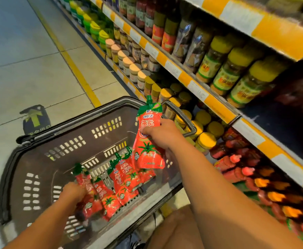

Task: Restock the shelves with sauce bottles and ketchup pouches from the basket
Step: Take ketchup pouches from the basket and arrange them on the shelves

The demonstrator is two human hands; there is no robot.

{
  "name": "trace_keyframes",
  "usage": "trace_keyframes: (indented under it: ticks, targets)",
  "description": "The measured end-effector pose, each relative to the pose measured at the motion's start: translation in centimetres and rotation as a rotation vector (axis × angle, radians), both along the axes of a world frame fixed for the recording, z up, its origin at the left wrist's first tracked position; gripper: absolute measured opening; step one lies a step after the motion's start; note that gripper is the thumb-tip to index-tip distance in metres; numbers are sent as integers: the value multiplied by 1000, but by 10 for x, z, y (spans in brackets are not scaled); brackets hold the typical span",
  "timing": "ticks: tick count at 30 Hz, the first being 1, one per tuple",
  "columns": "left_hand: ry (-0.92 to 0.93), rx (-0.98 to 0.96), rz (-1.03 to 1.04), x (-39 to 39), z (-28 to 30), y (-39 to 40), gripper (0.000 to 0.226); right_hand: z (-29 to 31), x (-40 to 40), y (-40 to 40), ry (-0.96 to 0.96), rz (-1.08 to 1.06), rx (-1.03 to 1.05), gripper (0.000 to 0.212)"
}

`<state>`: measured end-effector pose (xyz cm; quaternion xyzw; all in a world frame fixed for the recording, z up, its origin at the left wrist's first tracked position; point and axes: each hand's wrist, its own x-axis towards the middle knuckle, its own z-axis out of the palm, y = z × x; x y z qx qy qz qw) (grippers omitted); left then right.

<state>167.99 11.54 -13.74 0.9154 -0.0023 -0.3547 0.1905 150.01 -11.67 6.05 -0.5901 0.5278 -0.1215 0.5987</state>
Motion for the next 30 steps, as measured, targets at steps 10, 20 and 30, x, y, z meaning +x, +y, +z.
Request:
trace_keyframes:
  ticks: [10, 20, 30]
  targets:
    - [362, -732, 137, -28, 127, -35, 15, 74, -81, 2, -259, -202, 26, 22]
    - [535, -973, -283, -167, 261, -147, 9, 88, -248, -12, -170, -525, -183, 17]
    - [280, -891, -667, -275, 268, -273, 21, 80, -303, -65, 134, -654, -558, 24]
